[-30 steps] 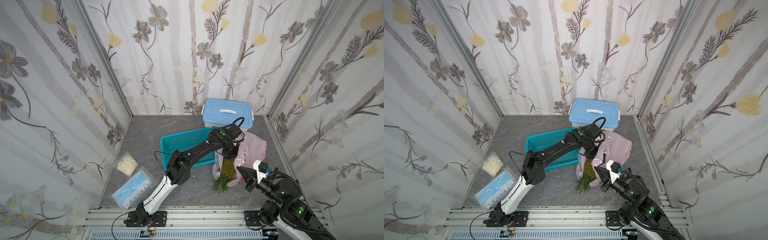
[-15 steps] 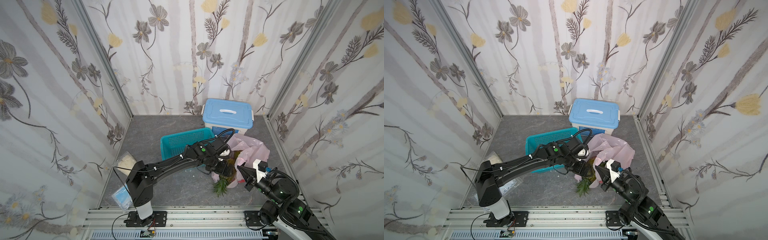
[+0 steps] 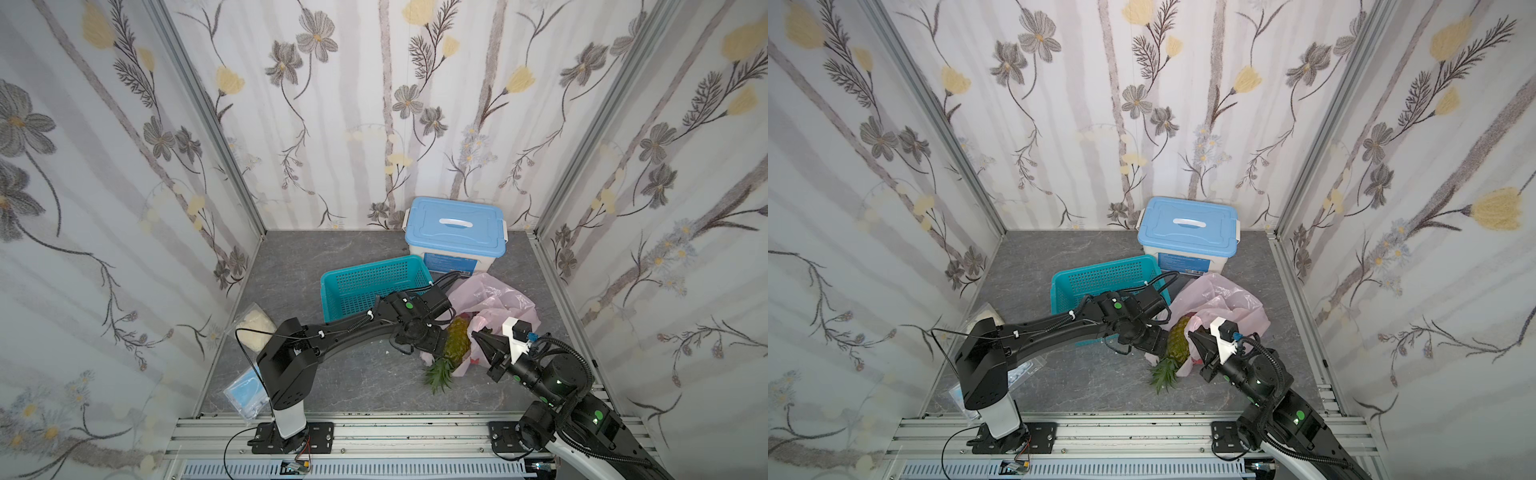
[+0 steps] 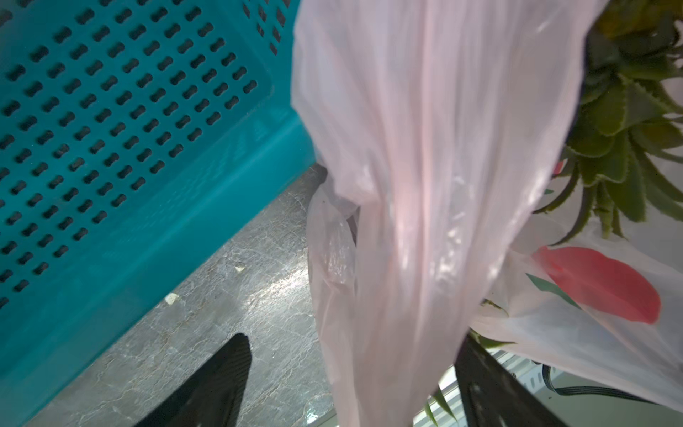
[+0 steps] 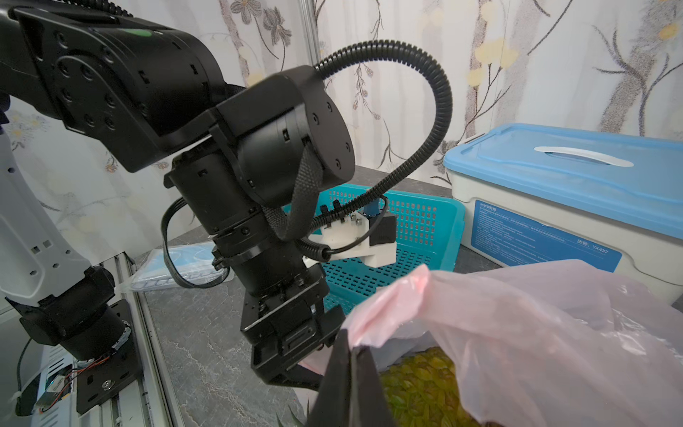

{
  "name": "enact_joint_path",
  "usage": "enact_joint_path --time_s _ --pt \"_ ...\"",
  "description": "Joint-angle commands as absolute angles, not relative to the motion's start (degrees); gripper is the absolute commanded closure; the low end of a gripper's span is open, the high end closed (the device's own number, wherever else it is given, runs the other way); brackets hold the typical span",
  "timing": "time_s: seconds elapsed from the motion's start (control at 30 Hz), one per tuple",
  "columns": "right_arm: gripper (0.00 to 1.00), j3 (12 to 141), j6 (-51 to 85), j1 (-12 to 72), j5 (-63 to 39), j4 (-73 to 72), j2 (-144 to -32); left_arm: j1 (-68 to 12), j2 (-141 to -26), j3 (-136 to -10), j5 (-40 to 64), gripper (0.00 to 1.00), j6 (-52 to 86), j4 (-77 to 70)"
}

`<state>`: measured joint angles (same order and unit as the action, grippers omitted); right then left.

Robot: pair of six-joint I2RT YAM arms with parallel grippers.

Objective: Place the pineapple into a plastic bag & tie a knot
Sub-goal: Adjust the plastic bag at the center of the board.

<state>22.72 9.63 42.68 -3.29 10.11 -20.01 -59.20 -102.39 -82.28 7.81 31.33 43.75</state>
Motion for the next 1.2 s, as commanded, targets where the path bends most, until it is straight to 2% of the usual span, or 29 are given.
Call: enact_joint_path --time_s 0.0,0.17,0.27,0.57,0.73,0.87,0.93,1.0,1.07,1.17 --pt "1.00 22.9 10.3 42.7 -3.8 6.5 -20.7 -59.2 -104.6 -82.8 9.6 0.31 29.2 40.8" --pt "1.00 24.6 11.4 42.7 -1.9 7.2 -21.3 -59.2 -102.2 -86.0 11.6 0.70 28.0 42.5" --pt "1.00 27.0 12.6 42.7 0.5 7.8 -21.3 -59.2 -98.9 -88.4 13.8 1.00 27.0 43.7" --pt "1.00 44.0 10.6 42.7 7.2 12.0 -28.7 -57.4 -91.5 -103.0 28.2 1.00 31.6 42.1" --pt "1.00 55.9 5.2 42.7 11.9 13.5 -35.0 -52.7 -93.0 -114.0 37.6 1.00 42.6 31.1" --pt "1.00 63.0 -1.1 42.6 11.7 17.1 -39.2 -50.5 -94.0 -119.6 43.1 1.00 46.6 25.0" --pt "1.00 63.2 -3.9 42.6 11.3 20.8 -39.8 -48.7 -93.2 -118.4 42.6 1.00 44.5 30.7" --pt "1.00 60.9 -6.2 42.6 10.2 26.2 -39.4 -46.3 -92.6 -116.3 36.4 1.00 42.7 42.4" --pt "1.00 58.7 -3.8 42.6 7.9 32.5 -39.0 -43.9 -92.0 -113.3 36.4 1.00 42.9 49.4" --pt "1.00 61.7 5.2 42.5 -6.1 39.7 -41.7 -43.5 -87.5 -107.6 35.8 1.00 42.2 52.3"
